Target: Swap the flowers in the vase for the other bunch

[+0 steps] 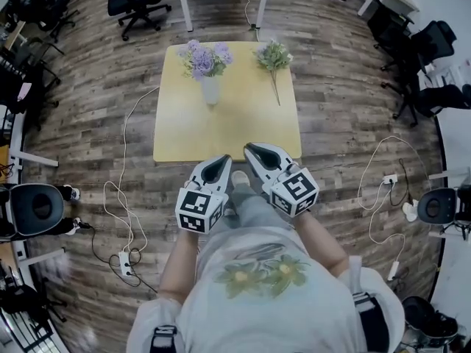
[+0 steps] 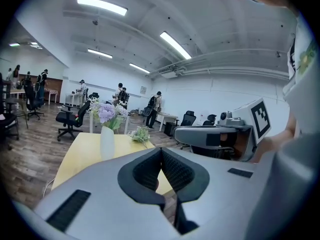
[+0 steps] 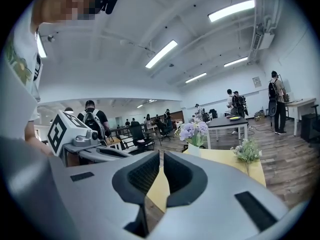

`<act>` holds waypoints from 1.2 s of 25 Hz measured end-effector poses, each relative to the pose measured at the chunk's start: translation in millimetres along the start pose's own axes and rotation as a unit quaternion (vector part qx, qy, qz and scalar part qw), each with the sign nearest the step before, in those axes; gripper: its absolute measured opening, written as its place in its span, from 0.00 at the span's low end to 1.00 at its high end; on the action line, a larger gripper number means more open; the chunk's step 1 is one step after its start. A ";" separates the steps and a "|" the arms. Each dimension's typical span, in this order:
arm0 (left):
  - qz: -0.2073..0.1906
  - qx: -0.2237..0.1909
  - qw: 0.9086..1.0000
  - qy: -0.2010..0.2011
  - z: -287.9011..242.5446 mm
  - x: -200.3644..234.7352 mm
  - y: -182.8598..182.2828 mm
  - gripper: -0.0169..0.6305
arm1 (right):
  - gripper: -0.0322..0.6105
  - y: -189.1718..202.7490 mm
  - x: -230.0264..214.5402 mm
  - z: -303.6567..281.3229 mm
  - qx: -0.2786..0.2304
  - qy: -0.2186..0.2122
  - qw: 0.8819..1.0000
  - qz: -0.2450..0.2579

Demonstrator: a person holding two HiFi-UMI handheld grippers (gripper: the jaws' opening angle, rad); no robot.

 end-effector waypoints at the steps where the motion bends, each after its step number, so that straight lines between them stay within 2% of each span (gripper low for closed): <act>1: 0.001 -0.001 1.000 -0.003 -8.3 5.3 -3.0 0.05 | 0.13 -3.1 -9.2 -6.5 -0.001 -0.004 1.000 0.000; 8: 0.003 0.000 1.000 -0.026 -67.2 47.3 -31.9 0.05 | 0.13 -33.6 -76.9 -63.6 -0.006 -0.035 0.999 0.002; 17: 0.011 0.003 0.997 -0.072 -110.0 97.2 -57.7 0.05 | 0.14 -58.6 -140.5 -133.9 -0.001 -0.064 0.998 -0.014; 24: 0.022 0.006 0.994 -0.104 -136.3 115.2 -61.3 0.05 | 0.37 -56.7 -179.5 -169.7 0.031 -0.093 0.995 -0.025; 30: 0.039 0.009 0.991 -0.127 -150.3 129.6 -57.2 0.05 | 0.41 -53.0 -208.4 -207.4 0.045 -0.100 0.993 -0.032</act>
Point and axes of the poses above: the fingertips, and each gripper's own axes: z backward along the fingers, x to its left, y out of its underside, the point moved 10 cm from there along z, backward along the fingers, and after that the axes turned 1 degree about -z, right-handed, at the moved point
